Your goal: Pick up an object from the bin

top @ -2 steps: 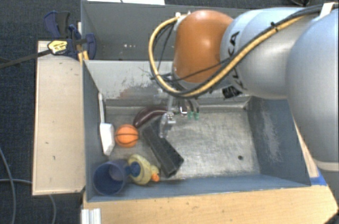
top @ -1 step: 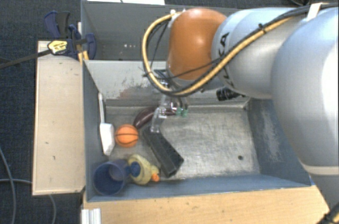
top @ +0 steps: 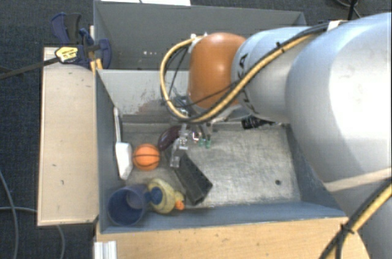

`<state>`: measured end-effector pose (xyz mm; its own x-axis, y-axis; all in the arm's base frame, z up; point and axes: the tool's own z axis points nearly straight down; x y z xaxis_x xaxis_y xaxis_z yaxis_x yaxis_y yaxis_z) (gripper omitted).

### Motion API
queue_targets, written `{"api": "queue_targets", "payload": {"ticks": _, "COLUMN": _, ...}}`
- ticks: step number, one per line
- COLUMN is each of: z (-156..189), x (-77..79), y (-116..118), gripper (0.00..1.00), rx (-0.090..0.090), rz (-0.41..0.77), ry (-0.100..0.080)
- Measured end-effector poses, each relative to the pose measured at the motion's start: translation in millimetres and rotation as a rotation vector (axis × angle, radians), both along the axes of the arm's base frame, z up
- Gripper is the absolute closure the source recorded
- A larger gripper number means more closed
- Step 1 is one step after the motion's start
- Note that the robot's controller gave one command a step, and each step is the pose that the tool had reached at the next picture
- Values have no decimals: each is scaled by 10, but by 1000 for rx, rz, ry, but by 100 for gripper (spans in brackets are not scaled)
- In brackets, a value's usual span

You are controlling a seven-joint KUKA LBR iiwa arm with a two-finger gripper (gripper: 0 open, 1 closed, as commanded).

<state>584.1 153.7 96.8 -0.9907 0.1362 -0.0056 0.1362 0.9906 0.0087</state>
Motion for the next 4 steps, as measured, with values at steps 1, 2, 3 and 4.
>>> {"api": "queue_targets", "payload": {"ticks": 1, "z": -24, "x": 2, "y": 46, "gripper": 0, "rx": 5, "rz": -67, "ry": -2}}
{"api": "queue_targets", "payload": {"ticks": 2, "z": -78, "x": 43, "y": 73, "gripper": 0, "rx": 12, "rz": -9, "ry": 0}}
{"api": "queue_targets", "payload": {"ticks": 3, "z": -87, "x": 28, "y": 70, "gripper": 0, "rx": 16, "rz": -53, "ry": -4}}
{"api": "queue_targets", "payload": {"ticks": 4, "z": 2, "x": -52, "y": -30, "gripper": 0, "rx": 4, "rz": -42, "ry": -7}}
